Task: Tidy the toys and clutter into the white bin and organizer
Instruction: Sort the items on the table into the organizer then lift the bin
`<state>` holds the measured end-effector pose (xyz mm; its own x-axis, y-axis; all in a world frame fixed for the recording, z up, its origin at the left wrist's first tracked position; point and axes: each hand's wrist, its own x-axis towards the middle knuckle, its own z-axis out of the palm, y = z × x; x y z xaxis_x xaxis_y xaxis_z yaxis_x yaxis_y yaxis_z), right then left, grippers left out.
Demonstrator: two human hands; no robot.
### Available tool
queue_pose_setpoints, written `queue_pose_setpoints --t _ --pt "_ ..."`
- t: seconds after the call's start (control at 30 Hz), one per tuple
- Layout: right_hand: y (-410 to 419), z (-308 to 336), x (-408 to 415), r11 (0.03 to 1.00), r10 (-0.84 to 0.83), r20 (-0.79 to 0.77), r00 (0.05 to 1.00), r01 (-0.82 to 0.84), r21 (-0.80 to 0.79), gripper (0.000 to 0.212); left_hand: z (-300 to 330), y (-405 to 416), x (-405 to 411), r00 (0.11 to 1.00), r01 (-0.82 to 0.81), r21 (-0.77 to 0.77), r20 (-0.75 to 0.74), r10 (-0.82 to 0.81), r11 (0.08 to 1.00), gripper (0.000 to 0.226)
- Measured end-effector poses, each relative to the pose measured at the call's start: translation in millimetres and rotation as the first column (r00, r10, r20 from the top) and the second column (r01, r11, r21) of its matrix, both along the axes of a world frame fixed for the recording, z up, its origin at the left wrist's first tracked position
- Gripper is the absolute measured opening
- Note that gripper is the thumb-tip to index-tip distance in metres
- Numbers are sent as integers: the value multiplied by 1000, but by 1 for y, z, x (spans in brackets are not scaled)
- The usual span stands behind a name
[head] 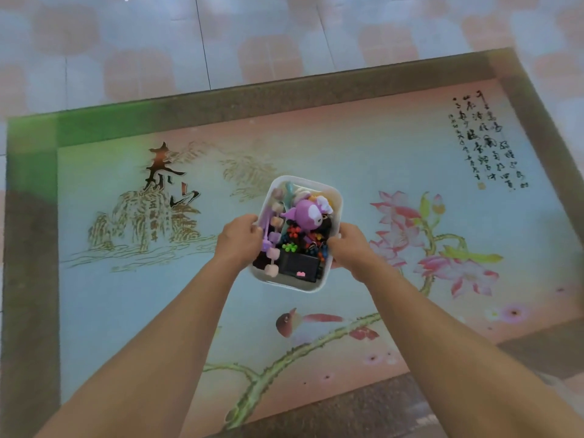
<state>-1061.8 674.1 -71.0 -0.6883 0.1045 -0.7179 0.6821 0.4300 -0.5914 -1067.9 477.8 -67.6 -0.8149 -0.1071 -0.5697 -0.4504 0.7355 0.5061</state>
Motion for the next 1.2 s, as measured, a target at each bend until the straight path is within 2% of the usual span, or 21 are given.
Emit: queue_pose_setpoints --t 0.17,0.27,0.43,0.6,0.7,0.87,1.0,1.2 --pt "55 11 -12 998 66 -48 997 -66 -3 26 17 33 -15 991 39 204 117 -64 978 25" --pt "87 23 -17 997 77 -99 992 -75 26 29 29 68 -23 992 47 263 105 -76 964 26" --pt "157 32 -21 993 -24 -198 980 45 106 21 35 140 -30 994 -12 390 103 -31 921 35" --pt "255 45 -13 971 -162 -272 949 203 128 22 34 246 -31 993 -53 437 115 2 898 37" --pt "308 52 -8 956 -166 -321 932 233 181 21 28 306 -33 981 -151 484 179 72 862 37" --pt "401 69 -11 917 -126 -407 905 263 300 25 18 408 -43 970 -230 522 193 150 821 36" --pt "479 87 -19 894 -78 -372 925 230 384 29 30 497 -51 956 -280 570 238 171 773 31" --pt "559 105 -43 872 8 -214 977 97 479 34 33 586 -68 946 -313 576 260 194 755 30"
